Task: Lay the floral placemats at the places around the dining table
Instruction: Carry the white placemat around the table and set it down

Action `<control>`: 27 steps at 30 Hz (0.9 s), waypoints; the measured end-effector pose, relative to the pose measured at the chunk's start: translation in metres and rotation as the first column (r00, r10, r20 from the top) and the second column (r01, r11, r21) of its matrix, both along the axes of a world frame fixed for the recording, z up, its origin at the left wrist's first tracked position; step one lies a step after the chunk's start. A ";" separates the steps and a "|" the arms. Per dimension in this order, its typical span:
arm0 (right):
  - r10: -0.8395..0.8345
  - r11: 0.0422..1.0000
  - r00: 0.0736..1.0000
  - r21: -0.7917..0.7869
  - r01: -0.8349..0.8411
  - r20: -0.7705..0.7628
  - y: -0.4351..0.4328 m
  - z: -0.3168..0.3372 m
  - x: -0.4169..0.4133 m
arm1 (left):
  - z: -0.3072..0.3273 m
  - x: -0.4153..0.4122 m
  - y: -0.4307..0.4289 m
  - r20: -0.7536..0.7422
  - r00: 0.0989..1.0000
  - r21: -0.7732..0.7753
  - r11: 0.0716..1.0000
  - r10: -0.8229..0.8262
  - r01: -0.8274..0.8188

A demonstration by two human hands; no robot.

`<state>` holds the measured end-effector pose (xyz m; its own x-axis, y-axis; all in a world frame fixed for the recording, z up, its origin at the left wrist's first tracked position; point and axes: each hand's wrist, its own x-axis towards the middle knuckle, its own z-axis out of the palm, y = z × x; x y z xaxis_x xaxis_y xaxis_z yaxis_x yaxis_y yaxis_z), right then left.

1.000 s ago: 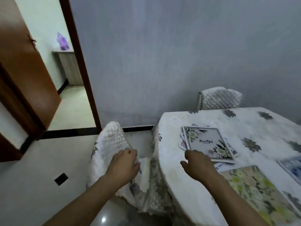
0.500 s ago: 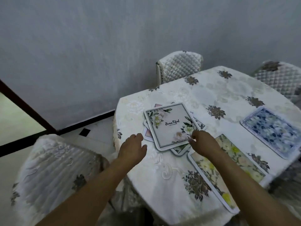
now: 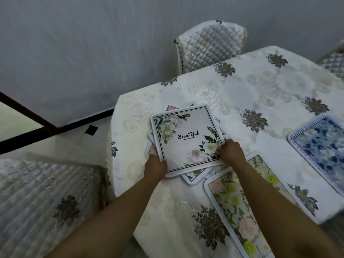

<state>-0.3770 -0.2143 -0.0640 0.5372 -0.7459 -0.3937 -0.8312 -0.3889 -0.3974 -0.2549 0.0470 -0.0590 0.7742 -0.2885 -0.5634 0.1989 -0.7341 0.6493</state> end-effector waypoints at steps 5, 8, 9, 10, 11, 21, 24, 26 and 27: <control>-0.133 0.988 0.989 0.091 0.127 0.066 -0.006 -0.011 0.006 | -0.008 0.005 -0.008 -0.071 0.990 0.021 0.992 0.125 -0.124; -0.127 0.988 0.988 0.103 0.119 0.082 -0.008 -0.009 0.009 | -0.003 0.008 -0.005 -0.005 0.995 -0.034 0.995 0.095 -0.096; -0.107 0.992 0.990 0.082 0.100 0.095 -0.008 -0.008 0.009 | 0.000 0.010 -0.003 0.017 0.996 -0.036 0.996 0.086 -0.085; -0.086 0.995 0.990 0.054 0.080 0.115 -0.007 -0.005 0.009 | 0.002 0.013 0.000 0.040 0.996 -0.041 0.996 0.083 -0.081; -0.066 0.998 0.988 0.022 0.064 0.138 -0.006 -0.001 0.008 | 0.006 0.016 0.003 0.060 0.995 -0.026 0.996 0.082 -0.081; -0.008 0.984 0.957 -0.166 0.059 0.290 0.028 0.051 -0.023 | 0.053 0.020 0.038 0.348 0.937 -0.021 0.999 -0.035 0.045; -0.024 0.977 0.946 -0.195 0.091 0.324 0.042 0.074 -0.046 | 0.074 0.010 0.051 0.379 0.922 -0.058 0.993 -0.077 0.107; -0.043 0.965 0.938 -0.230 0.128 0.343 0.055 0.092 -0.067 | 0.091 -0.002 0.060 0.428 0.888 -0.079 0.973 -0.165 0.219; -0.056 0.957 0.936 -0.247 0.149 0.347 0.062 0.101 -0.079 | 0.100 -0.009 0.066 0.458 0.861 -0.080 0.955 -0.220 0.286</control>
